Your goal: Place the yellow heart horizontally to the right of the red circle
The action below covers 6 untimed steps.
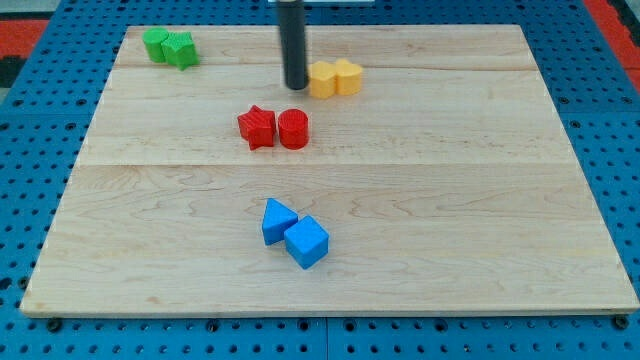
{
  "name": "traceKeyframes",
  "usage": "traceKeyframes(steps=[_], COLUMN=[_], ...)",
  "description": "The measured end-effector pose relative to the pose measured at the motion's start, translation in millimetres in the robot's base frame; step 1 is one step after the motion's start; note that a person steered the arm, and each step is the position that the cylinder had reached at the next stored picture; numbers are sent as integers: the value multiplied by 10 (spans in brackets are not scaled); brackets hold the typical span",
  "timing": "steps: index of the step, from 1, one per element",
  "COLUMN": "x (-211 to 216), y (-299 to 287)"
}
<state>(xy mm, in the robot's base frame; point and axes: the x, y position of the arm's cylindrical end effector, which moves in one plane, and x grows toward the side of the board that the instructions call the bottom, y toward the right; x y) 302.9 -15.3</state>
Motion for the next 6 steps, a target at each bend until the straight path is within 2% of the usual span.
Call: traceKeyframes(steps=[1,2,3,4,5,6], x=[-440,-563,-205,355,970,691], y=[-60,159,662,990,1091,888])
